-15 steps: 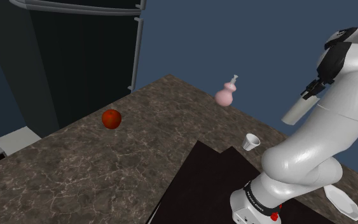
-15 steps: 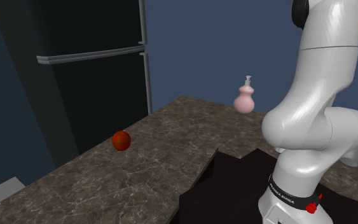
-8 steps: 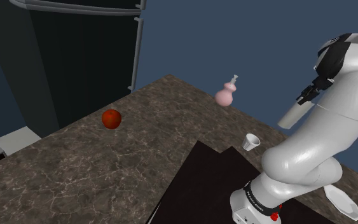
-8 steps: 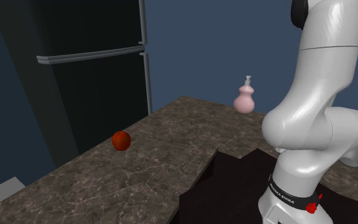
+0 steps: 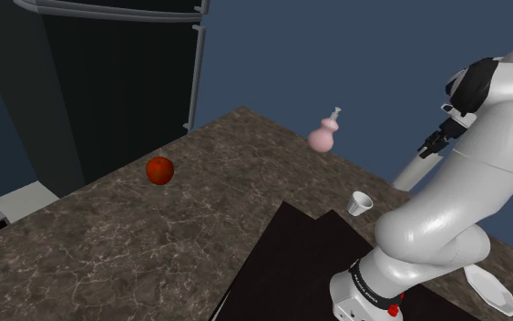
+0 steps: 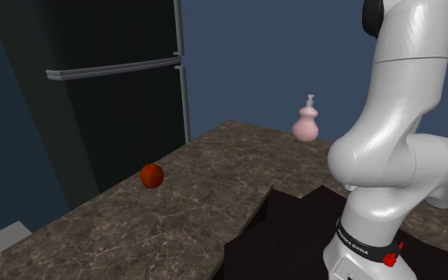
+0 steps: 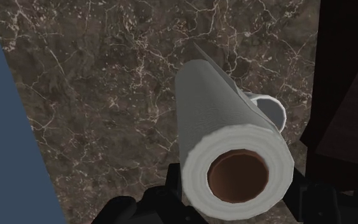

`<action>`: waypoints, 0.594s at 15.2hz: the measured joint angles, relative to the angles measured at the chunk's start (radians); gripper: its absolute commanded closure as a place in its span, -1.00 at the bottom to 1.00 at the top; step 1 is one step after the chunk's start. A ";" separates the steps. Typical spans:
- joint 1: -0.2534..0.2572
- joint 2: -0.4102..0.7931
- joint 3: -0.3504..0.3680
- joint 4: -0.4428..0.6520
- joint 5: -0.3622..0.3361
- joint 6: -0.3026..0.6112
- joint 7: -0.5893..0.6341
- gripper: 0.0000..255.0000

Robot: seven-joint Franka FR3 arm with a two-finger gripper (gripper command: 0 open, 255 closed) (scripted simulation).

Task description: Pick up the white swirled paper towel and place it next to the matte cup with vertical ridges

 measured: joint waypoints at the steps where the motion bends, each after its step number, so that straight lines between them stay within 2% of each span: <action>1: 0.001 0.003 0.002 -0.011 0.003 0.012 -0.002 1.00; 9: -0.007 0.042 0.016 -0.079 0.041 0.102 -0.038 1.00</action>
